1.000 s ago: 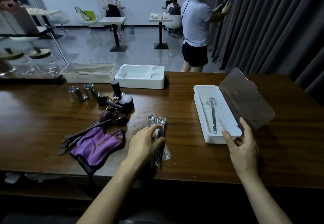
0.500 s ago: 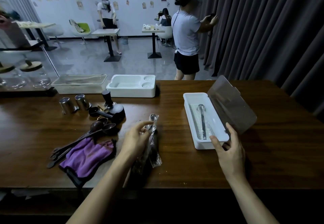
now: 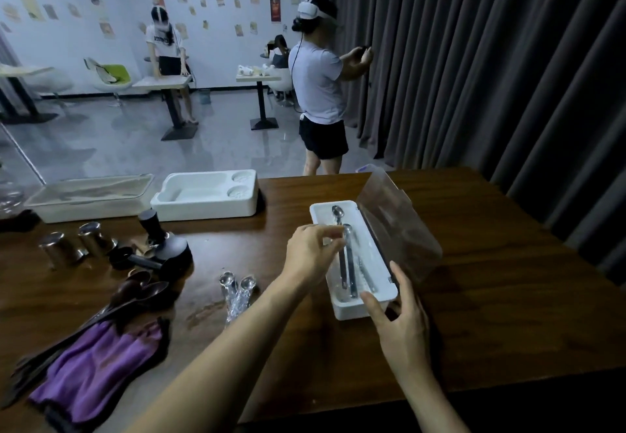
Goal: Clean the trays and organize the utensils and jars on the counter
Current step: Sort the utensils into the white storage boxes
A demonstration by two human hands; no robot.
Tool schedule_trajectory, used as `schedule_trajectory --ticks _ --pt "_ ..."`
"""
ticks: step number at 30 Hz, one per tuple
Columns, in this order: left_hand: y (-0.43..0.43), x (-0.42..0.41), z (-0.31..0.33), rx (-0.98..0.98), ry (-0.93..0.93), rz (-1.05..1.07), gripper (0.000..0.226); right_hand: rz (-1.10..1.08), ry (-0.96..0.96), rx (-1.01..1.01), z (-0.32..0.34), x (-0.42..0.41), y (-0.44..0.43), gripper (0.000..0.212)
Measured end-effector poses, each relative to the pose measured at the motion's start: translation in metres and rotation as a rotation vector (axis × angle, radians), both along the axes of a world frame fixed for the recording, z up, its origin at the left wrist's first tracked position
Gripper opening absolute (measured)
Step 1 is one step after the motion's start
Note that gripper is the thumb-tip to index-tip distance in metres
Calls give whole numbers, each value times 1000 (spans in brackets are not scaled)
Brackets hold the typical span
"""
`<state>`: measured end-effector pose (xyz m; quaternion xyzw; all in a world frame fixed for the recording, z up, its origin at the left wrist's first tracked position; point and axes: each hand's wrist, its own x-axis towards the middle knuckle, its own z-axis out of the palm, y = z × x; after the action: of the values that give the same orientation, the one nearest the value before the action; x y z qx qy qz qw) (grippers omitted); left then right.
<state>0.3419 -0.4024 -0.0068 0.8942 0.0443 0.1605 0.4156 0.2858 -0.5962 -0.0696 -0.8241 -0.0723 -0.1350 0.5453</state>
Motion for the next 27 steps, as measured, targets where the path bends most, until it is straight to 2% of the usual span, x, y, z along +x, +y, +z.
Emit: schedule_trajectory --ticks 3,5,10,18,21,27 --pt "-6 16 -6 239 65 31 23 -5 12 14 0 0 0 77" --pt "-5 20 -11 317 108 20 22 -3 4 18 0 0 0 77" --pt "-2 27 -16 432 162 -42 22 -5 -27 18 3 -1 2 81" --pt "-6 27 -7 595 229 -113 40 -14 -35 -17 0 1 2 80" --pt "0 26 -8 523 180 -123 41 -14 -44 -24 1 1 2 80" --pt "40 -29 -33 169 -40 48 46 -34 -46 -19 -2 2 3 79"
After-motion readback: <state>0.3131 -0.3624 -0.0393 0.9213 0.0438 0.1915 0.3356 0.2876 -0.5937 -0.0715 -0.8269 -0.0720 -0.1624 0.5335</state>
